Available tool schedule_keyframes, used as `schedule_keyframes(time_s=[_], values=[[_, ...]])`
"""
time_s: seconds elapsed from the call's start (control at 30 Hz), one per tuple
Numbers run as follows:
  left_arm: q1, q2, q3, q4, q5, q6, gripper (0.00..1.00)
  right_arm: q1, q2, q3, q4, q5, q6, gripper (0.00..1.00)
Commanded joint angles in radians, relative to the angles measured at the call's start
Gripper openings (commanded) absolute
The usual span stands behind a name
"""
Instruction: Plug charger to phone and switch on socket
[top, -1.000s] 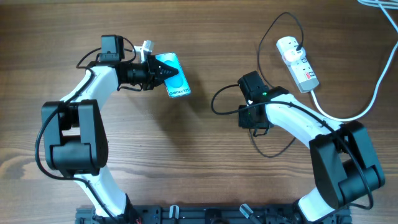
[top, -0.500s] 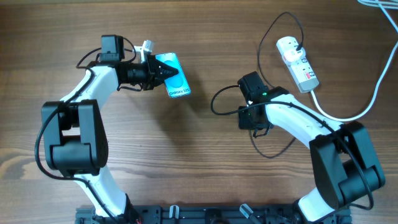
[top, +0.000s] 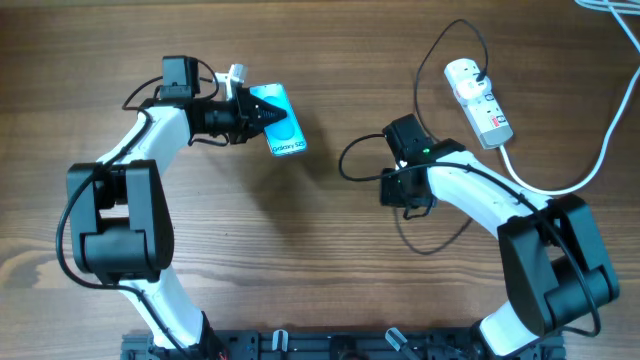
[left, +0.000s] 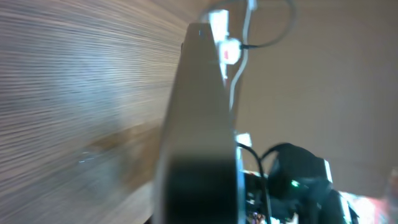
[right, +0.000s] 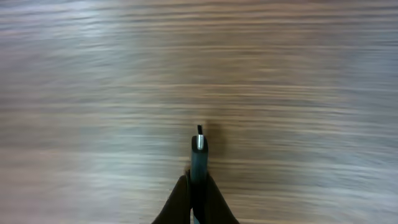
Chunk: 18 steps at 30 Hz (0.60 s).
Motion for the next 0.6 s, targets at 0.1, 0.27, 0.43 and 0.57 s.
schedule_keyframes(time_s=[0.1,0.27,0.43,0.57], values=[[0.001,-0.006,0.003,0.051,0.342,0.011,0.04,0.003,-0.133,-0.018,0.059,-0.472,-0.19,0.04],[0.001,-0.021,0.003,-0.01,0.395,0.068,0.04,0.003,-0.247,-0.019,0.09,-0.742,-0.282,0.04],[0.001,-0.103,0.003,-0.101,0.395,0.137,0.04,0.003,-0.251,-0.023,0.179,-0.978,-0.304,0.04],[0.001,-0.213,0.003,-0.111,0.394,0.138,0.04,0.023,-0.25,-0.027,0.29,-1.13,-0.301,0.04]])
